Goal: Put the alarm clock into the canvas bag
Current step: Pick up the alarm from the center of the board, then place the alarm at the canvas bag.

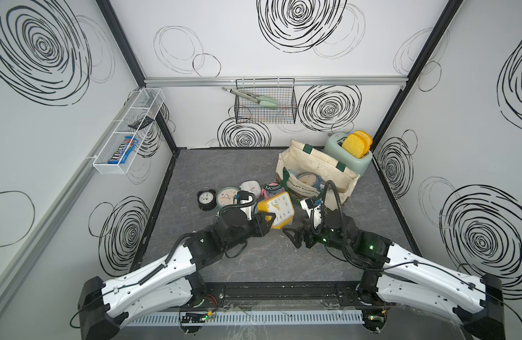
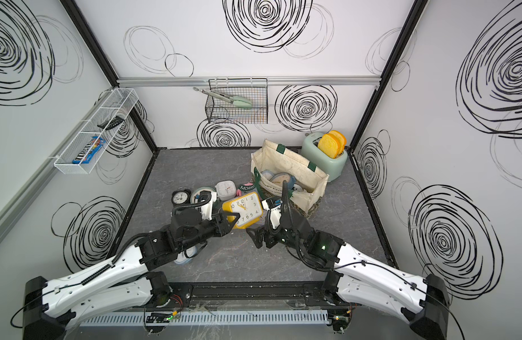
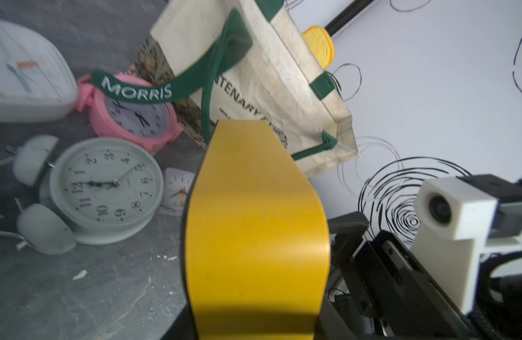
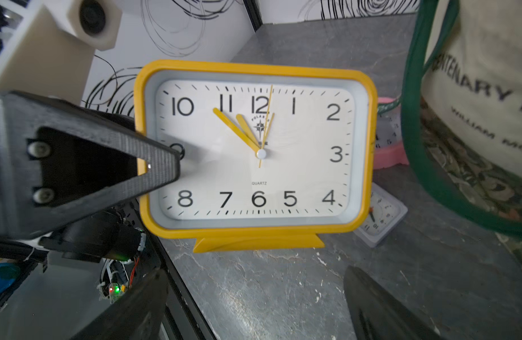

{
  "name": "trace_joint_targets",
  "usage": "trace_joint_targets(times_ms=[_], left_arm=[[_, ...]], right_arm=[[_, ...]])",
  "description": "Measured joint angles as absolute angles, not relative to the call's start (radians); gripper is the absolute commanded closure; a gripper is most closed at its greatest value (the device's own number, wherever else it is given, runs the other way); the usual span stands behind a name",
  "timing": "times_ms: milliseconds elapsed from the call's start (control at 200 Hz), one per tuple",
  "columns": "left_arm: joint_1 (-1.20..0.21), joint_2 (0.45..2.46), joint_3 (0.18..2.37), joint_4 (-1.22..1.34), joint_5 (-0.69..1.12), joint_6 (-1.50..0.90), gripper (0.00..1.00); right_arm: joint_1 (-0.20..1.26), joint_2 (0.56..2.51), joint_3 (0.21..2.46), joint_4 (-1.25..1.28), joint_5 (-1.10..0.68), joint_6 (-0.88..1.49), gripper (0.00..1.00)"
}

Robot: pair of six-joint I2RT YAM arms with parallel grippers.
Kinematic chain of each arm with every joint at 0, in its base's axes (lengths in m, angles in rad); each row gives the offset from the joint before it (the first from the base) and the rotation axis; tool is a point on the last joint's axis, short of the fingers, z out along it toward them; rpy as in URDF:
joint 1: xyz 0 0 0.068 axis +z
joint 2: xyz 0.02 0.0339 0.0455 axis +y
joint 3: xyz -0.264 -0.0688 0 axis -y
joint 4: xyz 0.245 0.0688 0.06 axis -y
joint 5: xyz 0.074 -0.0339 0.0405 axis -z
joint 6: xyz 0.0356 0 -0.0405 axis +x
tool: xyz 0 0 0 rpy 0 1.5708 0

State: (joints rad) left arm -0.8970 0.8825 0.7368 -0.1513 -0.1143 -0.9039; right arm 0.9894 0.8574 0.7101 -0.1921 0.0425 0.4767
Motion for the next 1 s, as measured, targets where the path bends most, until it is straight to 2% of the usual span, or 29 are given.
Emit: trace_joint_targets(times_ms=[85,210,370,530,635,831,1001], left_arm=[[-0.858,0.887,0.849,-0.215,-0.152,-0.847,0.73],[-0.773,0.946,1.039,-0.244,-0.142,-0.743,0.73],[-0.664,1.131,1.276,-0.241,0.007,-0.618,0.73],[-0.643,1.333,1.42,-0.23,0.196,-0.527,0.73],[-0.647,1.441,1.468,-0.224,0.315,-0.495,0.73],[-0.67,1.633,1.613,-0.231,0.45,-0.429,0.74],[-0.71,1.793,1.759,-0.253,0.507,-0.354,0.74]], right_arm=[[0.927,0.859,0.79,-0.228,0.046,0.463,0.03],[0.742,0.88,0.909,-0.287,0.031,0.45,0.03],[0.501,0.913,0.994,-0.344,0.031,0.451,0.03],[0.305,0.942,1.0,-0.387,0.041,0.461,0.02],[0.219,0.947,0.981,-0.392,0.043,0.466,0.0],[0.079,0.975,0.931,-0.387,-0.012,0.466,0.12],[0.051,1.003,0.915,-0.376,-0.043,0.466,0.18]])
